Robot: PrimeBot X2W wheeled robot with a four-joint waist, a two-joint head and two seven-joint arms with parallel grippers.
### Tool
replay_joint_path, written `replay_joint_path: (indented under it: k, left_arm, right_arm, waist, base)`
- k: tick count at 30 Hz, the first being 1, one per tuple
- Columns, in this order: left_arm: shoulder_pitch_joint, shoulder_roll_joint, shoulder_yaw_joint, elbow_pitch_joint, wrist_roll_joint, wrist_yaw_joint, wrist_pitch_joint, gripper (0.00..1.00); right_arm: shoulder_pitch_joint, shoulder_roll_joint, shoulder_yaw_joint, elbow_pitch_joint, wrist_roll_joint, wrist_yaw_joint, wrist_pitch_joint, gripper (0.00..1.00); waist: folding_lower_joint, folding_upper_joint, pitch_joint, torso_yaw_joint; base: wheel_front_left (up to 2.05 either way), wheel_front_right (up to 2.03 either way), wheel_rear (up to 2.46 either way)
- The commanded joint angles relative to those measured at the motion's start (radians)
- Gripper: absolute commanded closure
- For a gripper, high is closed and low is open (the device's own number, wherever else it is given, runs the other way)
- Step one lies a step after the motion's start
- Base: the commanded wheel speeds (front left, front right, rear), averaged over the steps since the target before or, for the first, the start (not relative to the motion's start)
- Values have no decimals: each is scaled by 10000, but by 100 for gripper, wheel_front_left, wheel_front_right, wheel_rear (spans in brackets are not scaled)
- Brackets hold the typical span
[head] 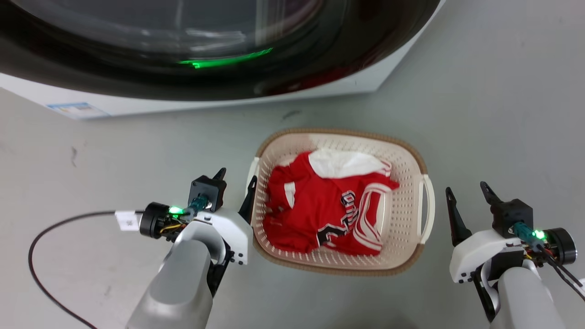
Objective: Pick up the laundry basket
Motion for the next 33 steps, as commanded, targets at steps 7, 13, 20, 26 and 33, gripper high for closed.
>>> replay_joint_path:
  k: [7, 13, 20, 26, 33]
  left_arm:
    - [-1443, 51, -341, 1886, -45, -132, -23, 0]
    - [-2411, 63, -613, 3135, -146, -183, 29, 0]
    - [-3239, 56, -904, 3853, -486, -183, 196, 0]
    - [-3665, 63, -1360, 4007, -774, -187, 157, 0]
    - [-3949, 114, -1770, 4132, -1041, -189, 117, 0]
  right_arm:
    - [-960, -8, -169, 1500, -316, -7, -18, 0]
    - [-1937, -9, -44, 2941, -443, -7, -19, 0]
    - [-2881, -11, 126, 3858, -425, -7, -18, 0]
    - [-3442, -11, 43, 4228, -511, -7, -18, 0]
    - [-3758, -12, 77, 4469, -503, -7, -18, 0]
  waist:
    - [-3, 0, 1391, -270]
    - [-3, 0, 2172, -322]
    - [-3, 0, 2990, -277]
    - [-3, 0, 3472, -146]
    - [-3, 0, 3817, -80]
  base:
    - [0, 0, 0]
    - [0, 0, 0]
    - [0, 0, 0]
    - [0, 0, 0]
    - [0, 0, 0]
